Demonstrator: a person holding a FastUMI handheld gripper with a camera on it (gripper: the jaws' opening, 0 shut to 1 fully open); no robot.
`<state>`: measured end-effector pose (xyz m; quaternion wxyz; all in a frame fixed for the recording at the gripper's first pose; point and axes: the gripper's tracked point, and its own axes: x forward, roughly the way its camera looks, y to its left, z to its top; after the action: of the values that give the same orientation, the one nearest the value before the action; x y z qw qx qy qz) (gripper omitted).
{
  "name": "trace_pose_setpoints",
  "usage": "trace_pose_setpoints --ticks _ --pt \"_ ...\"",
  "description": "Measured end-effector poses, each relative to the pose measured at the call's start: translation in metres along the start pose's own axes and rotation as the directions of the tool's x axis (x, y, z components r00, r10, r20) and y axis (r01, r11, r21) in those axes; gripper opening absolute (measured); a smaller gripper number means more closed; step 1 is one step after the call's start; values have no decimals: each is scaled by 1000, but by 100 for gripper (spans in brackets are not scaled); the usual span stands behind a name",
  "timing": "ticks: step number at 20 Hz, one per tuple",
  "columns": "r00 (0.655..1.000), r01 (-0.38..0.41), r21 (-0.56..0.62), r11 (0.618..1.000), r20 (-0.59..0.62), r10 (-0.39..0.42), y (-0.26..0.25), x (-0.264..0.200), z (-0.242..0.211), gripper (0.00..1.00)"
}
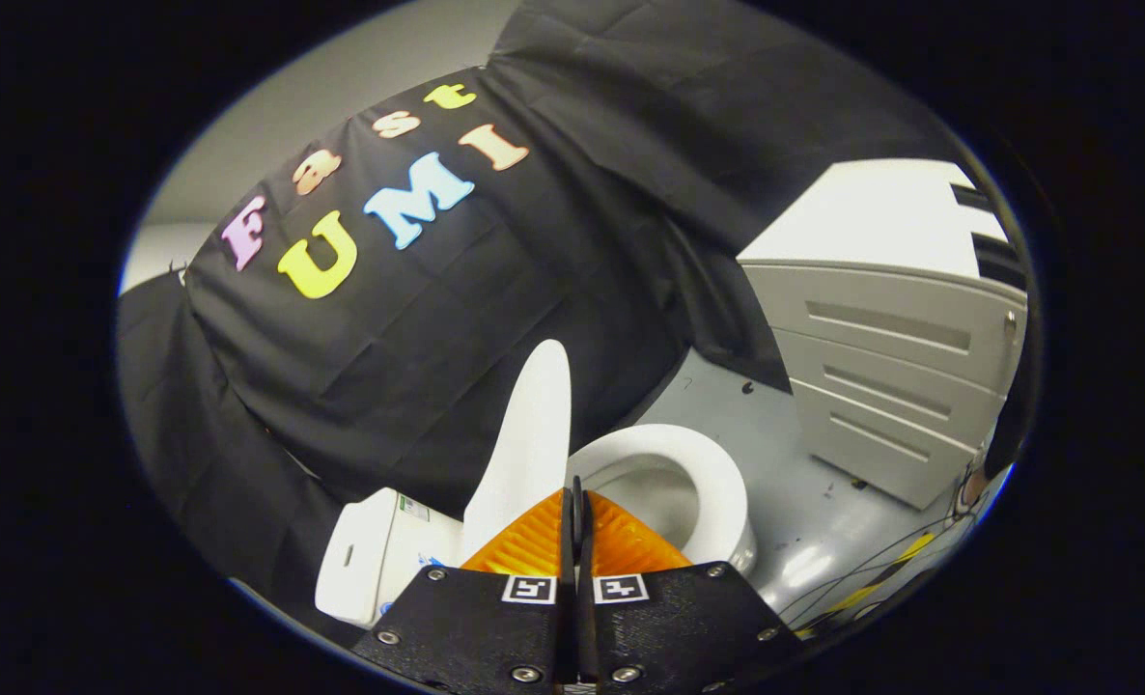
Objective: Open the toilet lid.
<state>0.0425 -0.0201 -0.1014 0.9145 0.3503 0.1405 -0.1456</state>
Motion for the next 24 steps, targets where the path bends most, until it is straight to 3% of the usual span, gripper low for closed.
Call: trace_pose_setpoints --ticks 11,20,24 --pt "999 0 -181 984 46 9 62 -18 22 0" --pt "995 -16 -366 931 83 50 125 -34 30 0" --pt "992 -18 -472 881 102 75 160 -43 30 0"
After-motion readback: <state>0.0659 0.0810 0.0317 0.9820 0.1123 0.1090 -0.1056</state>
